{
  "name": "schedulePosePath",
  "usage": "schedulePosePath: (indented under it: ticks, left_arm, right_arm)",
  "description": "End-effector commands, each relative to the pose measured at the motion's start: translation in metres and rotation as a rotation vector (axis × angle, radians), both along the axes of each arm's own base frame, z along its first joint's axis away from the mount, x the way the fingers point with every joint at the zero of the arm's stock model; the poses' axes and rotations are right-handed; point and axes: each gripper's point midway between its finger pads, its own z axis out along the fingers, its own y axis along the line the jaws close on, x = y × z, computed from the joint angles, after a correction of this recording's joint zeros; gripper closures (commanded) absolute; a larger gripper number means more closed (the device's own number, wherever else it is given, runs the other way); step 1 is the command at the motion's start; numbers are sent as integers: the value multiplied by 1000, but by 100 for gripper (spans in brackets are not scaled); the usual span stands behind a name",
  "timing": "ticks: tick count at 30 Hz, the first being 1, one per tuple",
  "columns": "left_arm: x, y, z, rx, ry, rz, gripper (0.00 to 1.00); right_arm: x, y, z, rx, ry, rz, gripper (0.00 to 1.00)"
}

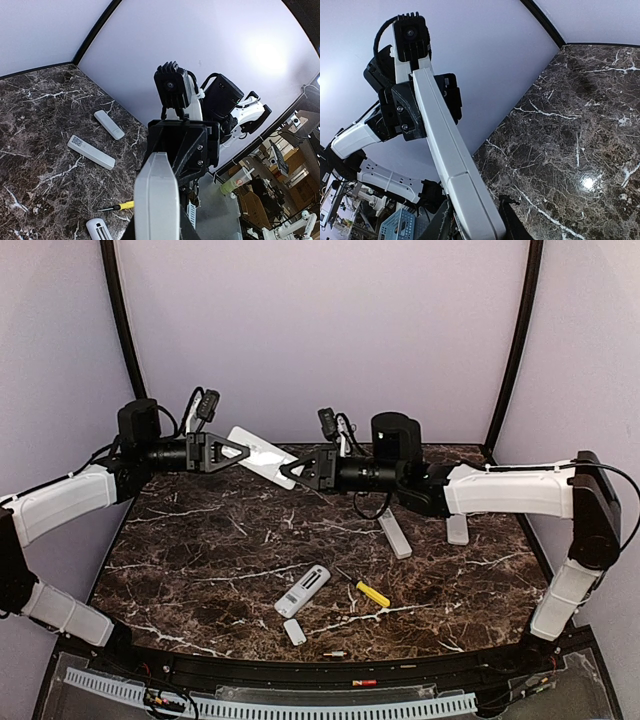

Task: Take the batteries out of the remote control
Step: Remove the battery cover from the remote control.

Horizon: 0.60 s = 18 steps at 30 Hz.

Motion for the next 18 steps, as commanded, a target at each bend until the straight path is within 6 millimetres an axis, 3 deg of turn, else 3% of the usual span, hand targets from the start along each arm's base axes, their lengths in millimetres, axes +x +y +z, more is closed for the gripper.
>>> schedulePosePath:
  ticks: [1, 9, 18]
  left_arm:
    - [-14, 4, 29, -28, -94, -19, 100]
    - [-15, 5, 30, -29, -97, -21, 100]
    - [-12, 6, 30, -19, -102, -2, 100]
  right_arm:
    - [13, -14, -16, -53, 34, -91, 72]
    - [13, -16, -16, -53, 38, -90, 68]
    - [13, -19, -17, -53, 40, -99, 74]
